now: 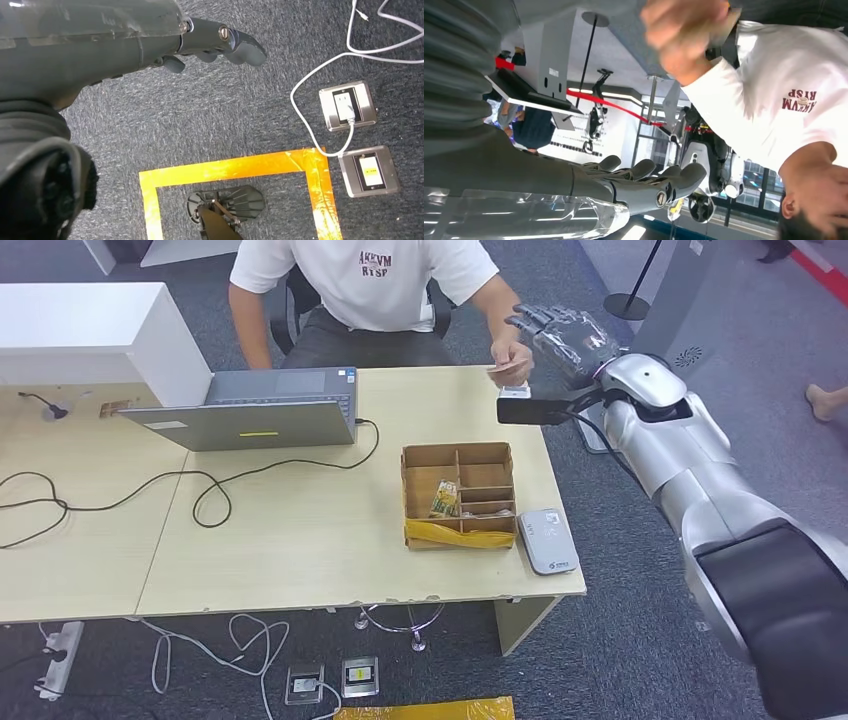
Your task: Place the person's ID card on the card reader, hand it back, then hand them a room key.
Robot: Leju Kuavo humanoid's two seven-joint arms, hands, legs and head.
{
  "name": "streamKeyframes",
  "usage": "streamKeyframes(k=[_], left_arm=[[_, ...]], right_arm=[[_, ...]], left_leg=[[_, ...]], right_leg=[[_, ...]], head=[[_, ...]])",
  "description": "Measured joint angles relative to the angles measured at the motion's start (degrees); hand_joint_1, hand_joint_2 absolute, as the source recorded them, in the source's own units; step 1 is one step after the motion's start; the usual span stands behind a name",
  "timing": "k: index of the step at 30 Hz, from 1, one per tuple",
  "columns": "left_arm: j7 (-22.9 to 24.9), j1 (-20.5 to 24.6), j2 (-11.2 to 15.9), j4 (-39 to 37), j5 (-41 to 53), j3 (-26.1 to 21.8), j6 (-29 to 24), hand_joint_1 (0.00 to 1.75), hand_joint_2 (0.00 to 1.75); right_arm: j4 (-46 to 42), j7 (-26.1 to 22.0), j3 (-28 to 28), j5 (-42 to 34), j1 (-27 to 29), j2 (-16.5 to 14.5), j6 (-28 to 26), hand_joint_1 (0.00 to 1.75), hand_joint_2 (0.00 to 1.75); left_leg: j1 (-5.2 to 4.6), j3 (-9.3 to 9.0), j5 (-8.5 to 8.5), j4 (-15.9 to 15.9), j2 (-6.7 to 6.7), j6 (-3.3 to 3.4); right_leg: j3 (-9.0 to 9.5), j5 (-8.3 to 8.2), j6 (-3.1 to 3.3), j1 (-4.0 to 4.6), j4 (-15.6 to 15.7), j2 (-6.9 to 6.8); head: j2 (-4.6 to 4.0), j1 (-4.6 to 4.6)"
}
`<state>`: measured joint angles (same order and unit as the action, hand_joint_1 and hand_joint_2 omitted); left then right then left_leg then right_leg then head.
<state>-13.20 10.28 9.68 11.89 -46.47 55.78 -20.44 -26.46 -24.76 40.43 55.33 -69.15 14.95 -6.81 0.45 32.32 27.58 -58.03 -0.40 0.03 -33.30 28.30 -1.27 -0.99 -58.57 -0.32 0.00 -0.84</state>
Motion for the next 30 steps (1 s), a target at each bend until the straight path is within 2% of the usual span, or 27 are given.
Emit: streamKeyframes(k=[2,6,10,15,20,25,30], left_arm=[[0.0,0.0,0.0,0.0,0.0,0.1,0.0,0.0,0.0],[0.0,-0.2,0.0,0.0,0.1,0.5,-0.1,0.0,0.0],[0.0,-0.2,0.0,0.0,0.2,0.7,-0.3,0.0,0.0],[0.0,-0.3,0.0,0.0,0.0,1.0,-1.0,0.0,0.0],[-0.2,-0.7,0.0,0.0,-0.8,1.0,-1.9,0.0,0.0],[-0.7,-1.1,0.0,0.0,-1.6,1.0,-2.3,0.0,0.0],[-0.9,-1.3,0.0,0.0,-2.3,1.0,-2.3,0.0,0.0]], right_arm=[[0.3,0.2,0.2,0.0,0.1,-0.2,-0.6,0.0,1.75],[0.8,0.8,0.6,-0.3,0.3,-0.3,-1.1,0.0,0.0],[1.1,1.4,0.7,-2.0,0.6,-0.3,-1.7,0.0,1.75],[0.7,1.3,-0.1,-8.1,1.4,0.4,-1.5,0.0,1.75],[-2.9,0.8,-3.9,-19.5,4.2,1.5,2.5,0.0,1.75],[-11.5,3.1,-8.9,-32.0,8.8,3.2,9.8,0.0,1.75],[-22.5,7.9,-13.3,-40.3,15.0,5.8,15.5,0.0,1.75]], left_leg=[[0.0,0.0,0.0,0.0,0.0,0.0],[0.0,-0.01,0.0,0.0,0.0,0.0],[0.0,-0.01,0.0,0.0,0.03,0.0],[0.0,-0.01,0.0,0.0,0.03,0.0],[0.0,-0.01,0.0,0.0,0.03,0.0],[0.0,-0.01,0.0,0.0,0.01,0.0],[0.0,-0.03,0.01,0.0,0.01,0.0]], right_leg=[[0.0,0.0,0.0,0.0,0.0,0.0],[-0.02,0.0,0.0,0.0,0.0,0.01],[-0.04,0.0,0.0,0.0,0.0,0.02],[-0.04,0.0,0.0,0.0,0.0,0.02],[-0.04,0.0,0.0,0.0,0.0,0.03],[-0.04,0.0,0.0,0.0,0.0,0.0],[-0.03,0.0,0.0,0.01,0.0,0.01]], head=[[0.0,-0.01],[0.0,0.01],[0.0,0.01],[0.0,0.0],[0.0,0.01],[0.0,0.01],[0.0,-0.01]])
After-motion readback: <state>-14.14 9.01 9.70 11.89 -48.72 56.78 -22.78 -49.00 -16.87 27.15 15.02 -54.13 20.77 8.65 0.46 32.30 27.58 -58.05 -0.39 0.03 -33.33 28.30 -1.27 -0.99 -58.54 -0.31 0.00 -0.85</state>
